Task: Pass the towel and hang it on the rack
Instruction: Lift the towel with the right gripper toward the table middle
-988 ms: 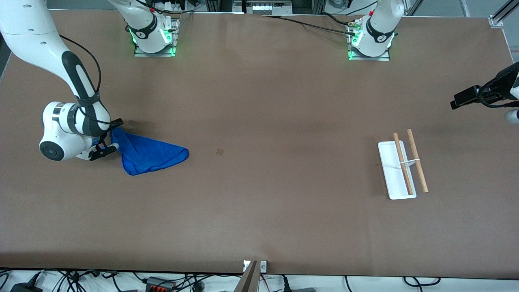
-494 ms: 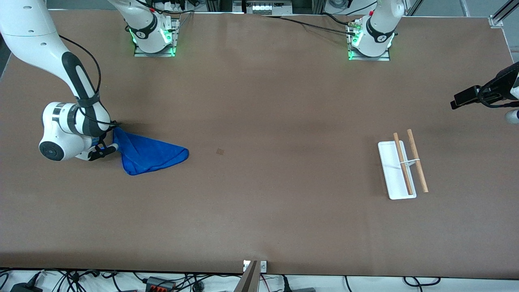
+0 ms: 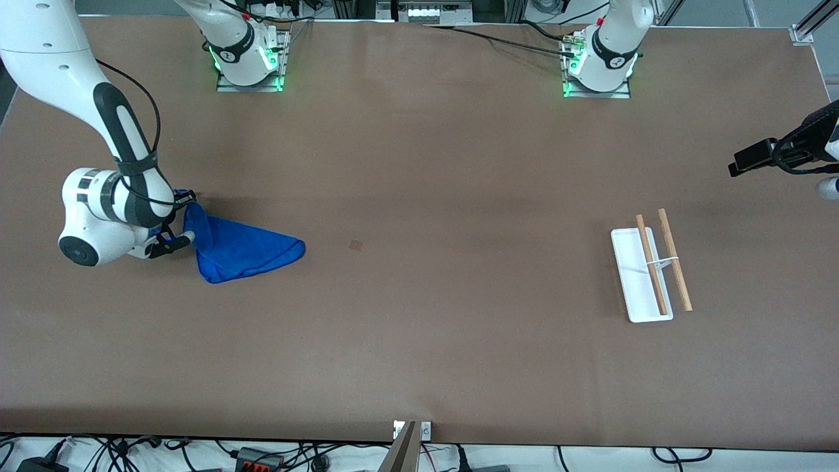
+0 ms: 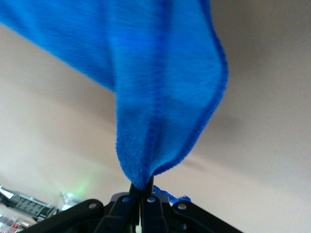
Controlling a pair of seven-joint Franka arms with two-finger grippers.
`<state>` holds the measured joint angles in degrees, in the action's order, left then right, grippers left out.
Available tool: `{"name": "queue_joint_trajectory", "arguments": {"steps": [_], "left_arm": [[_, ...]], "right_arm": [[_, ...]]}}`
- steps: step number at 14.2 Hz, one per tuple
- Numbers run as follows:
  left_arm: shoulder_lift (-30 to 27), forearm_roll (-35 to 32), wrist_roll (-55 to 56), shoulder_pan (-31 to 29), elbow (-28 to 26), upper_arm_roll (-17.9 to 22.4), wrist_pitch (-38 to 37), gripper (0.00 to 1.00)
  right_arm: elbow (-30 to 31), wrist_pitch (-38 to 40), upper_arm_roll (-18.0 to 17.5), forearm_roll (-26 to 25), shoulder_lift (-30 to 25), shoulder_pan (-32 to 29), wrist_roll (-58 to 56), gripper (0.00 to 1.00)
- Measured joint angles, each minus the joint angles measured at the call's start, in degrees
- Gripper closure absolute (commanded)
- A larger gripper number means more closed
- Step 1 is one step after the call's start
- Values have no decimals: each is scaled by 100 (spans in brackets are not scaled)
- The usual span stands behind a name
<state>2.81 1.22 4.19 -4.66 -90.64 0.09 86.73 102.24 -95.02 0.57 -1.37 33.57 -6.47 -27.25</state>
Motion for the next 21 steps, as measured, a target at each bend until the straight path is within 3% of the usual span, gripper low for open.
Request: {"name": "queue_joint_trajectory", "arguments": {"steps": [5, 11, 15, 21], "left_arm": [[2, 0, 0, 0, 1, 2, 0, 0], [87, 0, 0, -36, 1, 11, 0, 0], [228, 0, 0, -131, 1, 17, 0, 0], [354, 14, 0, -108, 2, -31, 82, 0]], "right_arm": [[-1146, 933, -654, 276, -651, 153, 256, 100], [-2564, 966, -1770, 1315, -762, 617, 2471, 100], [-2915, -371, -2253, 1823, -733, 1298, 4488, 100], [-2988, -3081, -2324, 1877, -636, 2976, 6584, 100]]}}
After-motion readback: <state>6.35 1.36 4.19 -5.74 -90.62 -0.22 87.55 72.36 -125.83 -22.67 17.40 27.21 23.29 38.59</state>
